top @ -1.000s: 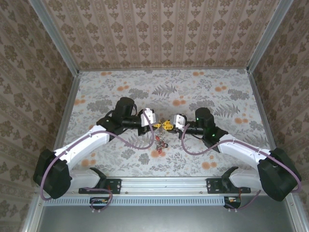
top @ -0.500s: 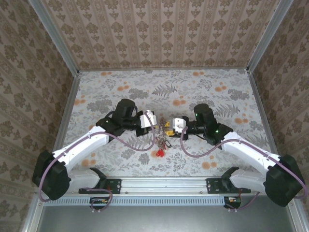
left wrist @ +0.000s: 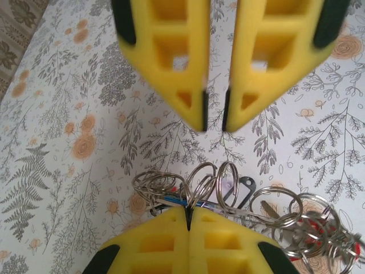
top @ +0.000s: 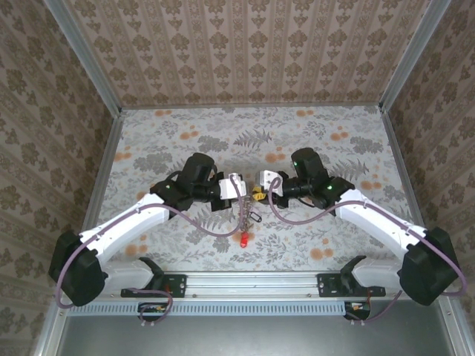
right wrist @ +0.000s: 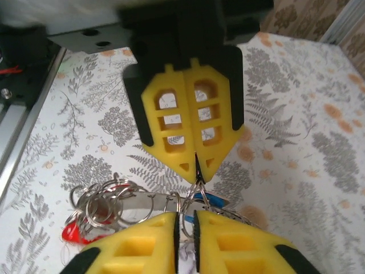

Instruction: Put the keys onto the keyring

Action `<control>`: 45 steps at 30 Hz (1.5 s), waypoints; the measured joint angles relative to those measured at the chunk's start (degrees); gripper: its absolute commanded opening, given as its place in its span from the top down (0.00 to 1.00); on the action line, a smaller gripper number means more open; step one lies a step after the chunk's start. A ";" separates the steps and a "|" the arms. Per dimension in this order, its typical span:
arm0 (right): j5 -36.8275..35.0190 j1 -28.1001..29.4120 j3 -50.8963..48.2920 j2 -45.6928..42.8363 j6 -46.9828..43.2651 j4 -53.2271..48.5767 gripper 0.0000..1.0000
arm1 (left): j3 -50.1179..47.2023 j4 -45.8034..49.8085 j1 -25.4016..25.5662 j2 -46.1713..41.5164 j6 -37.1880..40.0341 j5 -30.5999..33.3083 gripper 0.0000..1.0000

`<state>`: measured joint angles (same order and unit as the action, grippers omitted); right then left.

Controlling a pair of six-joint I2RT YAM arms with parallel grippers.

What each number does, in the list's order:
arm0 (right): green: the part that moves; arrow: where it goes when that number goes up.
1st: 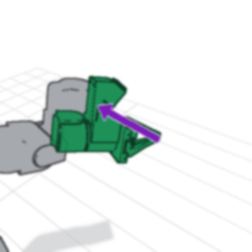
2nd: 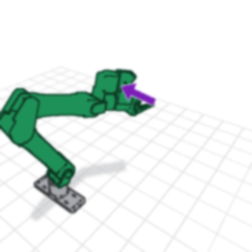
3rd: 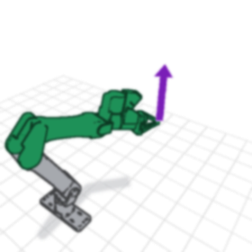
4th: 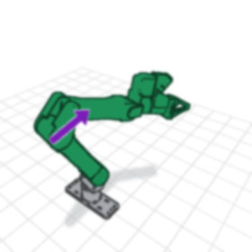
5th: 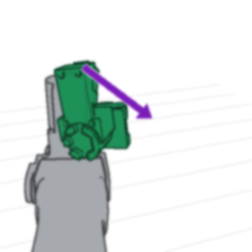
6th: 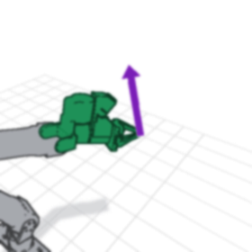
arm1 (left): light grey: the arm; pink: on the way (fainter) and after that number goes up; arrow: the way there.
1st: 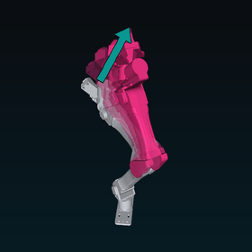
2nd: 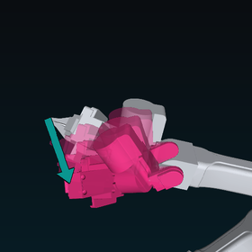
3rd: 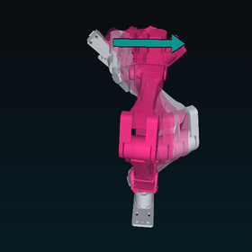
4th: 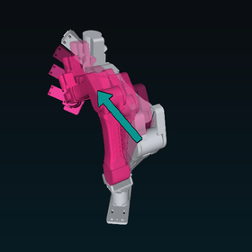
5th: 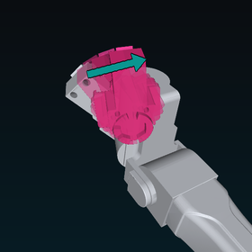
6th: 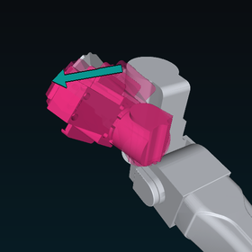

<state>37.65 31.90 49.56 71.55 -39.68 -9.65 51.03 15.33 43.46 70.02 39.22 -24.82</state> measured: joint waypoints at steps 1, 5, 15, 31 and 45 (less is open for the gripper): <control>-0.04 0.00 0.00 0.66 0.59 0.31 0.74 | 0.17 -0.02 0.02 0.11 0.00 0.00 1.00; -0.92 0.04 -0.02 2.27 2.60 1.77 0.74 | 0.52 0.07 0.02 0.15 0.00 -0.02 1.00; -0.81 0.09 -0.07 3.41 6.12 5.25 0.74 | 0.83 -0.33 0.02 0.59 -0.57 0.07 1.00; 1.20 -1.77 -4.57 4.61 8.37 8.13 0.67 | -0.90 -6.91 -2.78 1.20 -6.40 -2.16 1.00; -6.23 -11.08 -5.46 -10.25 -17.66 -18.21 0.62 | -4.52 -7.52 -1.46 2.89 -0.04 -14.71 0.81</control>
<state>31.42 20.82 44.10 61.30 -57.34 -27.86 46.50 7.81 42.00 72.90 39.18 -39.53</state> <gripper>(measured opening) 0.397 0.189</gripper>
